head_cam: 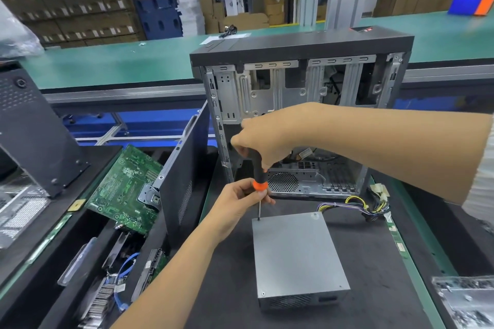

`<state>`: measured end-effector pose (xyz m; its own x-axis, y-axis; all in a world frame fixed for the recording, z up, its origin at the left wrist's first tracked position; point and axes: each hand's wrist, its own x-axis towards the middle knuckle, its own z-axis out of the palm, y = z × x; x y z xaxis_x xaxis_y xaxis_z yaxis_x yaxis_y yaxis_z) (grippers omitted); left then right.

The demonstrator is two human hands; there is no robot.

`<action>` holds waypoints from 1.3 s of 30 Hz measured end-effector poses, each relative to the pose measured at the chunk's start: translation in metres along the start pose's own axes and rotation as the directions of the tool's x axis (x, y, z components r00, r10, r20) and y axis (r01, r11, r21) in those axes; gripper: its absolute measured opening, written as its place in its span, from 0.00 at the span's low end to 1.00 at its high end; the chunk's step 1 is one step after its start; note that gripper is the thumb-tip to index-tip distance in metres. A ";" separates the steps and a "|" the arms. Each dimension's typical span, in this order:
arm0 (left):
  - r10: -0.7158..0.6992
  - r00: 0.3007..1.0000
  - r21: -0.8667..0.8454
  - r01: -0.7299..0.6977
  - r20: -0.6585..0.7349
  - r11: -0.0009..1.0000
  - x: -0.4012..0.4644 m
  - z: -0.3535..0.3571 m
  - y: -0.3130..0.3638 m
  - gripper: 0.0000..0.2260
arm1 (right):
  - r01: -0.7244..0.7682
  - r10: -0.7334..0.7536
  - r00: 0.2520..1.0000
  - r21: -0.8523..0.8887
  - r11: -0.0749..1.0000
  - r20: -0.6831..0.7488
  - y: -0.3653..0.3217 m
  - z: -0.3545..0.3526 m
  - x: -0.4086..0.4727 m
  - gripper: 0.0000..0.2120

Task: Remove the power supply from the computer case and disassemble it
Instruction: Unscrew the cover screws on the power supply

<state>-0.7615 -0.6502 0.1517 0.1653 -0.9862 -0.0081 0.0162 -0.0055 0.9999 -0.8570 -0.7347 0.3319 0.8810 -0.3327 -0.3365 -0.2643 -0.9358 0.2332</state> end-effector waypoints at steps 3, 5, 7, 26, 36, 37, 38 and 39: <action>-0.008 1.000 -0.028 0.009 0.003 1.000 0.001 -0.001 0.000 0.08 | -0.010 0.010 1.000 0.032 0.999 0.005 -0.002 -0.004 -0.001 0.31; -0.013 1.000 -0.028 0.013 -0.003 1.000 0.001 0.000 -0.001 0.08 | -0.081 0.081 0.995 0.015 0.997 -0.053 -0.005 -0.002 -0.001 0.31; -0.012 1.000 -0.018 0.012 -0.006 1.000 0.000 0.000 0.000 0.08 | -0.148 0.147 0.985 -0.011 0.989 -0.089 -0.006 0.001 0.000 0.31; 0.002 1.000 -0.015 -0.002 0.025 1.000 0.002 -0.003 -0.002 0.06 | -0.115 0.109 0.977 -0.021 0.993 -0.185 -0.004 0.003 0.004 0.22; 0.024 0.999 -0.050 -0.021 0.046 0.999 0.002 -0.003 -0.004 0.07 | -0.160 0.162 0.984 0.027 0.987 -0.073 -0.002 -0.004 -0.002 0.32; 0.027 0.998 -0.051 -0.025 0.048 0.998 0.002 -0.003 -0.004 0.07 | -0.184 0.184 0.978 0.012 0.983 -0.101 -0.003 0.000 -0.001 0.31; 0.028 0.998 -0.051 -0.025 0.050 0.998 0.002 -0.004 -0.004 0.08 | -0.187 0.186 0.975 0.005 0.982 -0.120 -0.005 0.002 0.000 0.30; 0.028 0.998 -0.048 -0.026 0.051 0.999 0.002 -0.004 -0.005 0.08 | -0.175 0.173 0.978 -0.008 0.985 -0.121 -0.006 0.004 0.001 0.27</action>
<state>-0.7570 -0.6515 0.1470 0.1156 -0.9931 0.0209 0.0590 0.0279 0.9979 -0.8561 -0.7303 0.3267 0.8628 -0.4729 -0.1786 -0.4113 -0.8622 0.2957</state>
